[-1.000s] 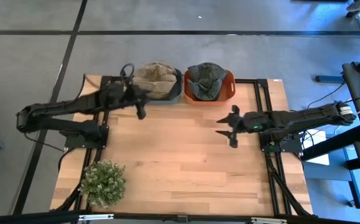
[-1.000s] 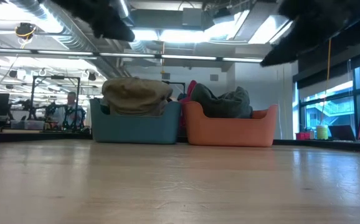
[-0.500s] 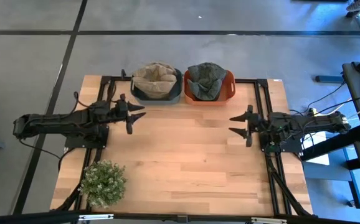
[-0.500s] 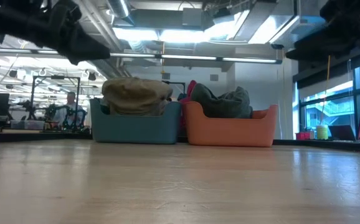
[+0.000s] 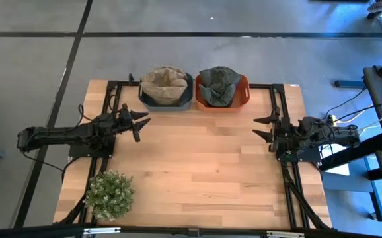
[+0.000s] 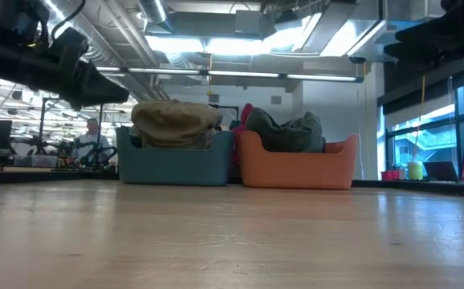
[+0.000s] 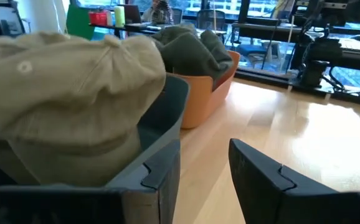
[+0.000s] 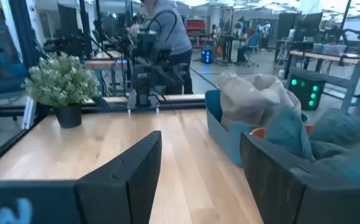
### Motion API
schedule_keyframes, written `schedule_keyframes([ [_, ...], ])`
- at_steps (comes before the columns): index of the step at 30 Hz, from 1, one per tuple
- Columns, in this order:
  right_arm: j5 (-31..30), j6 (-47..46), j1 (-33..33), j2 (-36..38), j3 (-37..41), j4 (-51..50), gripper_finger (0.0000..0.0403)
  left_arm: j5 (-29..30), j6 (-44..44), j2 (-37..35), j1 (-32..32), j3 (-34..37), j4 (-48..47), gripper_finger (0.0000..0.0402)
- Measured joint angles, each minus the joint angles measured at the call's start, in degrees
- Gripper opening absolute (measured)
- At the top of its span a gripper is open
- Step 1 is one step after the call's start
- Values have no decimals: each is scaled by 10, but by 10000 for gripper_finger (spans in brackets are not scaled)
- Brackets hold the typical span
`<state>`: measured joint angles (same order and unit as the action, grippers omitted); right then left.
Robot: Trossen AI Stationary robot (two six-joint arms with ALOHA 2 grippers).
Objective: Pick & Place hat
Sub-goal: Return to Home Position
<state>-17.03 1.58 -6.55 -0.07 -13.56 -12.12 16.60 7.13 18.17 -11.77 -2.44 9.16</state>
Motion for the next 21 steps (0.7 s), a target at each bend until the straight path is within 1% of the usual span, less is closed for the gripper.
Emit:
schedule_keyframes([
  [3, -17, 2, 0, -1, 0, -4, 217, 6, 3, -18, 0, 20, -1, 133],
  [6, -39, 2, 0, 0, 0, -7, 217, 22, 20, -32, 0, 20, -34, 134],
  [9, -39, 1, 0, 0, 0, -8, 217, 34, 22, -37, 0, 20, -38, 134],
  [16, -39, -17, 0, 0, 1, -40, 217, 30, 9, -37, 0, 20, -38, 132],
  [21, -39, -21, 0, 0, 47, 7, 217, 19, 7, -44, 0, 20, -38, 134],
])
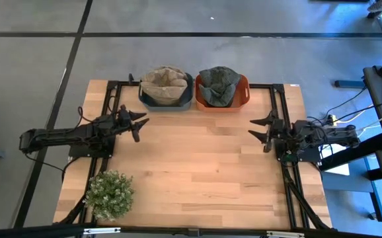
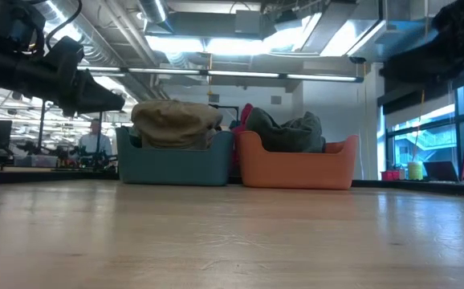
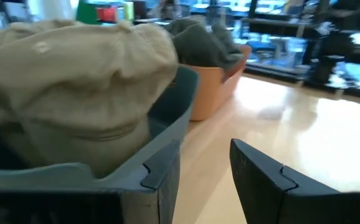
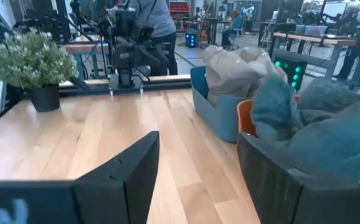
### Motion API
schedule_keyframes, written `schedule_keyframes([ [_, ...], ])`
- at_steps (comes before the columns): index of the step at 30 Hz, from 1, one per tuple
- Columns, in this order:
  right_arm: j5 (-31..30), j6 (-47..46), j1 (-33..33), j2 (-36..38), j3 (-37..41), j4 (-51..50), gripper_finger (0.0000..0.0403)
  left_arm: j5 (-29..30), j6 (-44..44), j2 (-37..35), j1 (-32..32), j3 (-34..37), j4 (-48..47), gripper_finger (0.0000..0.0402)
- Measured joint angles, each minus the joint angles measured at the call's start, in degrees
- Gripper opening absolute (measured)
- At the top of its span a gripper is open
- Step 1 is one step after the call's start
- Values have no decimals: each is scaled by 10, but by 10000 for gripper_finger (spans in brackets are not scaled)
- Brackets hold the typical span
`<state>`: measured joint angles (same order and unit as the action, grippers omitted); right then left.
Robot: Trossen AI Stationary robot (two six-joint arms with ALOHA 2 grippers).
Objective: Pick & Place hat
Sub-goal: Return to Home Position
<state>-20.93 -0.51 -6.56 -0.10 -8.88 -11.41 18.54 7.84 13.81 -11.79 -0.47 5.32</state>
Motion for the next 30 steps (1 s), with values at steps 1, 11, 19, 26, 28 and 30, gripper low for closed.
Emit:
schedule_keyframes([
  [1, 0, 5, 0, 0, 7, 6, 217, -11, 0, -3, 0, 0, 0, 134],
  [11, 0, 12, 0, 0, 60, 76, 217, -62, 5, -44, 0, 0, -26, 130],
  [19, -5, 35, 0, 0, 64, 92, 217, -66, -15, -76, 0, 0, -26, 130],
  [26, -5, 42, 0, 0, 64, 92, 217, -112, -5, -95, 0, 0, -34, 131],
  [28, -5, 53, 0, 0, 64, 92, 217, -105, -8, -97, 0, 0, -34, 130],
  [30, -5, 68, 0, 0, 64, 92, 217, -104, -14, -97, 0, 0, -34, 130],
])
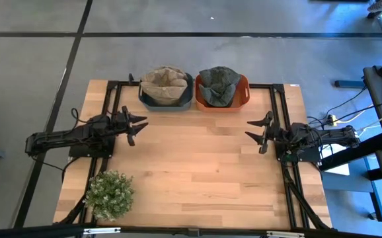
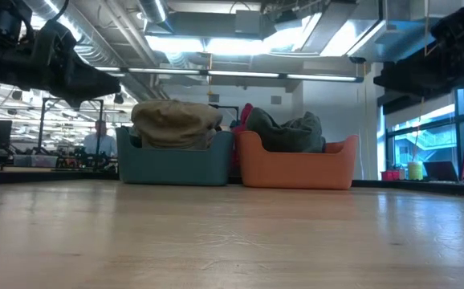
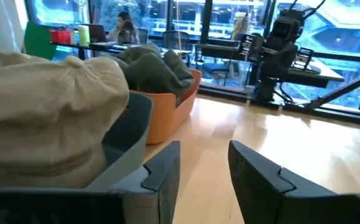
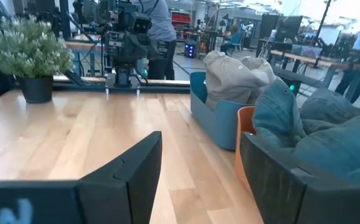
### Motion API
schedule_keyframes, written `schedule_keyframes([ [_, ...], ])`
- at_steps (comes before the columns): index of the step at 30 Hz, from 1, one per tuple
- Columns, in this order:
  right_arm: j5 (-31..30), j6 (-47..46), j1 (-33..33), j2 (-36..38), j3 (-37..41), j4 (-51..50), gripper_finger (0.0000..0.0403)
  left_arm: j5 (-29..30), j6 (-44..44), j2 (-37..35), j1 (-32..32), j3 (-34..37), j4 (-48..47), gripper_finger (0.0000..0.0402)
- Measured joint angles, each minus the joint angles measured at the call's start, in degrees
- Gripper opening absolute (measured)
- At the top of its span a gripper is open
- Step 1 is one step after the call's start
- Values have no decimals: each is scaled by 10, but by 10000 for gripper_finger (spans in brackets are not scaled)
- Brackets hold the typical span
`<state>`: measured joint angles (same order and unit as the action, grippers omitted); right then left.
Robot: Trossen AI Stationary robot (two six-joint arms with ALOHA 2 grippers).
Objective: Pick & Place hat
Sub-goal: Return to Home Position
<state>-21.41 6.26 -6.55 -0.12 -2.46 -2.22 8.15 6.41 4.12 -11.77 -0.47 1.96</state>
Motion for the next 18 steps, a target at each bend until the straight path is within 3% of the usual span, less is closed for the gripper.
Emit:
schedule_keyframes([
  [12, 4, 17, 0, -2, 0, -1, 217, -18, -1, 2, 0, 0, -1, 134],
  [18, 5, -20, 0, -2, 0, -1, 217, -18, -1, 2, 0, 0, -1, 134],
])
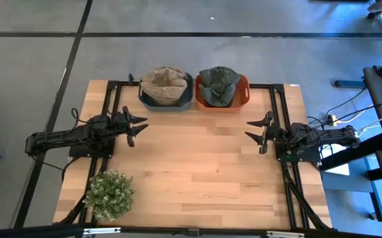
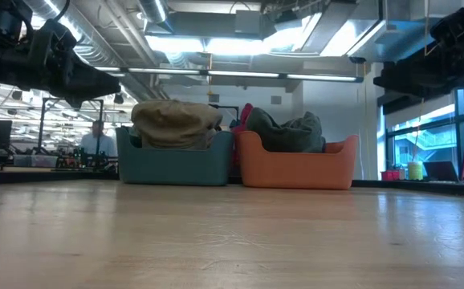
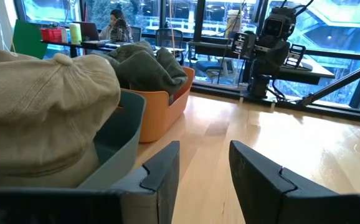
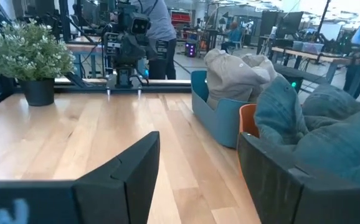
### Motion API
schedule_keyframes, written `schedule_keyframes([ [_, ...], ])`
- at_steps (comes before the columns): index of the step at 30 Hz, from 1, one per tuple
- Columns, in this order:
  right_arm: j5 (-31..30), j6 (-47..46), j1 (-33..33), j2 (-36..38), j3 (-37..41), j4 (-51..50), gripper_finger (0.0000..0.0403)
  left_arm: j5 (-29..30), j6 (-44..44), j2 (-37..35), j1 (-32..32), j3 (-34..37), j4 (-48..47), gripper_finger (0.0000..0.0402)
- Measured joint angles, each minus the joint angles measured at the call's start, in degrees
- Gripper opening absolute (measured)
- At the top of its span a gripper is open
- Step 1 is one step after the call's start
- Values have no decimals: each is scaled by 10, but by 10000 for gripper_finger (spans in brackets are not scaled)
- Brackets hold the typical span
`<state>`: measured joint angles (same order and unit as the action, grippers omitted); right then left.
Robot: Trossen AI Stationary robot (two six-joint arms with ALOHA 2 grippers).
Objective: Pick & Place hat
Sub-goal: Return to Home Position
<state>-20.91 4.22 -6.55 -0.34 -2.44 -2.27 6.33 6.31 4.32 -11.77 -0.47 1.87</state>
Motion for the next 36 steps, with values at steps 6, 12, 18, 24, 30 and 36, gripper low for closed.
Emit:
schedule_keyframes([
  [6, -3, 13, 0, 0, 18, 54, 217, 0, 0, 0, 0, 0, 0, 132],
  [12, 10, 33, 0, 0, 16, 47, 217, 0, 0, 0, 0, 0, 0, 135],
  [18, 11, 26, 0, 0, 15, 46, 217, 0, 0, 0, 0, 0, 0, 130],
  [24, 11, -28, 0, 3, 15, 45, 217, 0, 0, 0, 0, 0, 0, 130],
  [30, 11, -38, 0, 3, 15, 45, 217, 0, 0, 0, 0, 0, 0, 130],
  [36, 11, -38, 0, 1, 15, 45, 217, 0, 0, 0, 0, 0, 0, 130],
])
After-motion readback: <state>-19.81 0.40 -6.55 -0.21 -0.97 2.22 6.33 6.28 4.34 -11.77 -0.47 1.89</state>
